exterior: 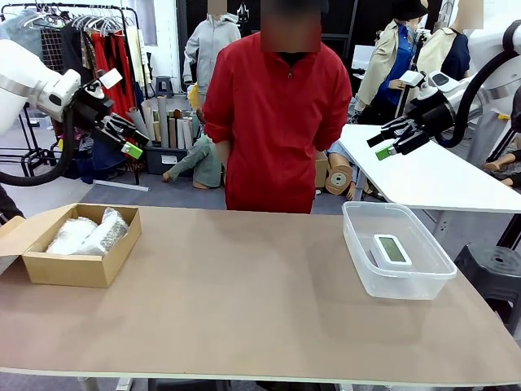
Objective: Separate and place wrapped and unwrapped clocks.
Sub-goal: If the picked Digital clock is wrapped, place it in the Package Box ; if not, place it in the Organizing box.
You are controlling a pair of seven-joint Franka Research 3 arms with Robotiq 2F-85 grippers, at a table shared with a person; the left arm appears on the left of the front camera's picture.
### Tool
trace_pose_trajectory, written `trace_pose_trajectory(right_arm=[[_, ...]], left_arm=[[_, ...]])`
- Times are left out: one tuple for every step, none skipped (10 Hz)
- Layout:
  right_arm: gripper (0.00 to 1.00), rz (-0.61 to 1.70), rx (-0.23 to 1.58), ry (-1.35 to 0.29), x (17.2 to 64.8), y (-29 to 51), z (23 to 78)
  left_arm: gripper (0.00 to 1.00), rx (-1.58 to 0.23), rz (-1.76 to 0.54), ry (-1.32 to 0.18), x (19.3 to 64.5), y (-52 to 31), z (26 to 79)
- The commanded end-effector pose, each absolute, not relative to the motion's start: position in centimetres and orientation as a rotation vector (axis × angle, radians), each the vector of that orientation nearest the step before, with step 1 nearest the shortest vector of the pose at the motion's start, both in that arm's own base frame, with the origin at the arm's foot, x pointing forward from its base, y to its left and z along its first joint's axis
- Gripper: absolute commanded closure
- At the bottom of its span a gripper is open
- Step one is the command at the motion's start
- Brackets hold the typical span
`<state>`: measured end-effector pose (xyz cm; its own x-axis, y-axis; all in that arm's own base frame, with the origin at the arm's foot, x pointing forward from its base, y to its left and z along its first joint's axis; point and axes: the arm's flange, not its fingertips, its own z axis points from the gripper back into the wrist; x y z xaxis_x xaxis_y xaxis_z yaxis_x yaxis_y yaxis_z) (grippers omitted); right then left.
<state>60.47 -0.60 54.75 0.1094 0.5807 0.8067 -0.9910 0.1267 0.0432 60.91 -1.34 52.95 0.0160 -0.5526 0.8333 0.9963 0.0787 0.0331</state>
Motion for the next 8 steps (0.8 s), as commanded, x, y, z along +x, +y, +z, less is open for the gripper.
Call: trace_pose_trajectory(right_arm=[[0.00, 1.308, 0.702, -0.738, 60.47, -0.47, 55.00], [0.00, 1.308, 0.702, -0.738, 60.47, -0.47, 55.00], [0.00, 1.308, 0.702, -0.738, 60.47, -0.47, 55.00], [0.00, 1.308, 0.702, -0.738, 60.47, -0.47, 55.00], [0.00, 1.308, 0.702, -0.738, 60.47, -0.47, 55.00], [0.00, 1.308, 0.702, -0.738, 60.47, -0.47, 55.00], [0.00, 1.308, 0.702, -0.738, 60.47, -0.47, 55.00], [0.00, 1.308, 0.702, -0.738, 60.47, -0.47, 55.00]], left_arm=[[0.00, -0.731, -1.403, -0.852, 61.36, -0.93, 53.29], [0.00, -0.723, -1.407, -0.858, 61.25, -0.98, 53.43], [0.00, -0.698, -1.404, -0.865, 61.23, -1.07, 53.37], [0.00, -0.709, -1.383, -0.824, 61.08, -1.30, 53.12], [0.00, -0.709, -1.383, -0.824, 61.08, -1.30, 53.12], [0.00, -0.709, -1.383, -0.824, 61.08, -1.30, 53.12], [0.00, -0.709, -1.383, -0.824, 61.08, -1.30, 53.12], [0.00, -0.709, -1.383, -0.824, 61.08, -1.30, 53.12]])
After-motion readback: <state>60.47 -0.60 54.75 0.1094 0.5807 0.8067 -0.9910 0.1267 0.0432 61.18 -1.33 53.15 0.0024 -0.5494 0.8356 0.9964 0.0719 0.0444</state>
